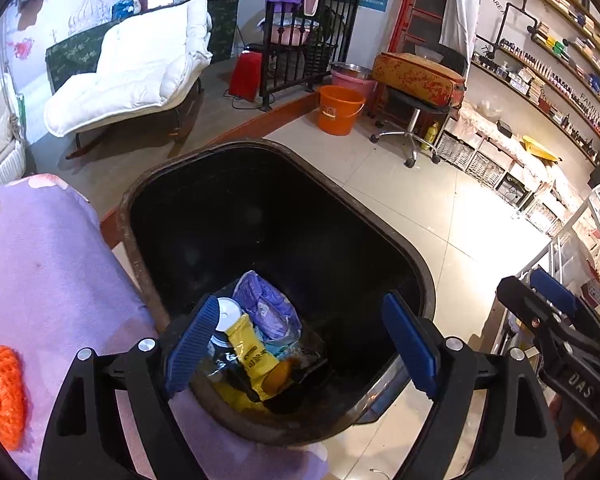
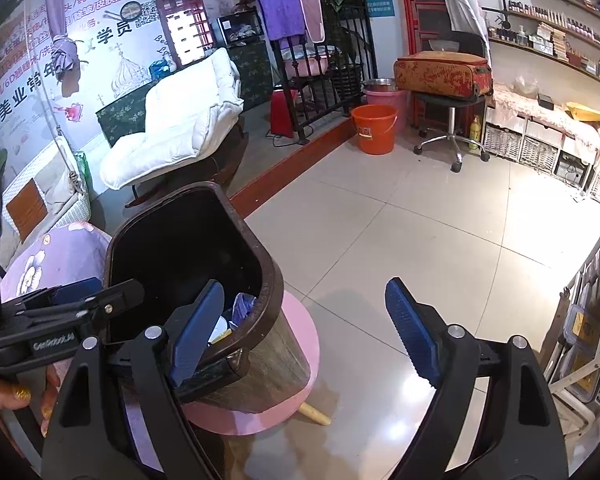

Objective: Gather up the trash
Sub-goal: 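Move both tools back over the table toward the remaining trash, then grasp the white tissue with left tool while right tool grasps the orange foam net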

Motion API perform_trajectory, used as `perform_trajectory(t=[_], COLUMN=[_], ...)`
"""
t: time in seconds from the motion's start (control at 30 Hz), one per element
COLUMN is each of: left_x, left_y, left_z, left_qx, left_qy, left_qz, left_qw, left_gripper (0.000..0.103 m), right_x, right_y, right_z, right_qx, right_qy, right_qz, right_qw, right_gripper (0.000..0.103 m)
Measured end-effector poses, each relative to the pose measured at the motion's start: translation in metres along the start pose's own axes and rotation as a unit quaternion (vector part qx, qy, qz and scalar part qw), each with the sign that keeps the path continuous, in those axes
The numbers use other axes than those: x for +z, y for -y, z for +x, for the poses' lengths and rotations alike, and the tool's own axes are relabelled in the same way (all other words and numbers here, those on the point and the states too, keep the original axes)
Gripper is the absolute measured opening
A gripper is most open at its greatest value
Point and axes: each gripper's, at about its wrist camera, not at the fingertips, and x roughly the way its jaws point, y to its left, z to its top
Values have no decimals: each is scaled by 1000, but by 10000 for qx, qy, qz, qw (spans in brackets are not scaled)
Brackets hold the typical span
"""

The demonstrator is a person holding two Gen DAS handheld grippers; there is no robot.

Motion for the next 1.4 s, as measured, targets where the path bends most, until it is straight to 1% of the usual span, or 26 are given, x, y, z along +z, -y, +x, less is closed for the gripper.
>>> perform_trajectory(t=[0.1,0.2,0.37,0.53,0.6,0.7,0.77,0.83,0.9,0.97,1.07,1.17,1.33,1.4], left_x=[-5,-13,-28,-47,-53,-63,-70,-76,-88,-99,-119,-137,-168,-180], left_y=[-3,-4,-16,-31,-38,-51,-62,-72,-84,-96,-117,-140,-176,-186], left_z=[-12,-24,-51,-79,-89,-105,-115,-125,-137,-149,-166,-179,-202,-210], left_qx=[64,265,401,744,821,1036,1193,1244,1379,1635,1871,2183,2459,2572], left_qy=[102,224,421,648,705,831,883,972,1056,1122,1151,1079,1061,999], left_qz=[33,36,-123,-278,-367,-539,-775,-1029,-1212,-1390,-1670,-1952,-2438,-2536], left_qw=[9999,9994,9982,9947,9934,9897,9859,9821,9773,9702,9612,9500,9321,9271], left_gripper=[84,85,85,87,87,88,88,88,88,88,88,88,88,88], right_x=[2,4,5,1,-3,-8,-13,-17,-20,-24,-32,-41,-55,-61], right_y=[-2,-8,-24,-52,-67,-91,-108,-124,-139,-155,-180,-208,-246,-260], right_z=[-1,-2,-5,-7,-8,-10,-12,-15,-17,-20,-22,-25,-25,-25], right_qx=[64,158,390,794,977,1284,1501,1679,1845,2013,2276,2530,2757,2804], right_qy=[28,32,47,-87,-156,-245,-321,-378,-416,-470,-614,-765,-932,-989], right_qz=[-12,-79,-264,-505,-666,-881,-1036,-1175,-1322,-1474,-1716,-1937,-2327,-2495], right_qw=[10000,9998,9989,9955,9929,9875,9827,9780,9730,9672,9566,9448,9280,9216], right_gripper=[84,86,86,87,87,87,87,87,87,87,88,89,90,90])
